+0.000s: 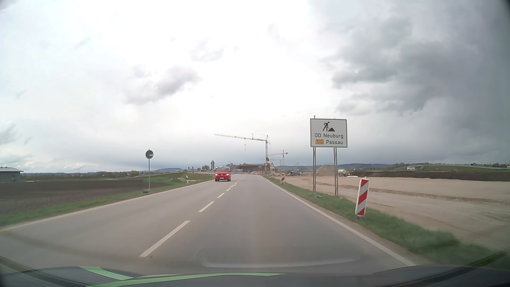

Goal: Follow the waypoints while adhering to traffic rules and regulations

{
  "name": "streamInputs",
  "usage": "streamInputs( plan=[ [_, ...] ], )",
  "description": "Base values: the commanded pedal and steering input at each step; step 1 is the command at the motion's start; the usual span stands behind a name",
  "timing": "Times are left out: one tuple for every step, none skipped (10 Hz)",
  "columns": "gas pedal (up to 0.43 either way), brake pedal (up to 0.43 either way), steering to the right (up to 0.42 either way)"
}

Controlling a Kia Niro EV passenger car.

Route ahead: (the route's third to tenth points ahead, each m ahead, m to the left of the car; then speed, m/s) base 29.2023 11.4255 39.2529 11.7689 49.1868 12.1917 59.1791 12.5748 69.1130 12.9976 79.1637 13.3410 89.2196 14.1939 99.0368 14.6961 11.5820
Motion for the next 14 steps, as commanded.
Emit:
streamInputs(
  plan=[
    [0.118,0.000,0.000],
    [0.118,0.000,0.000],
    [0.118,0.000,0.000],
    [0.118,0.000,0.000],
    [0.118,0.000,0.000],
    [0.118,0.000,0.000],
    [0.118,0.000,0.000],
    [0.118,0.000,0.000],
    [0.118,0.000,0.000],
    [0.118,0.000,0.000],
    [0.118,0.000,0.000],
    [0.118,0.000,0.000],
    [0.118,0.000,0.000],
    [0.110,0.000,0.000]
  ],
)
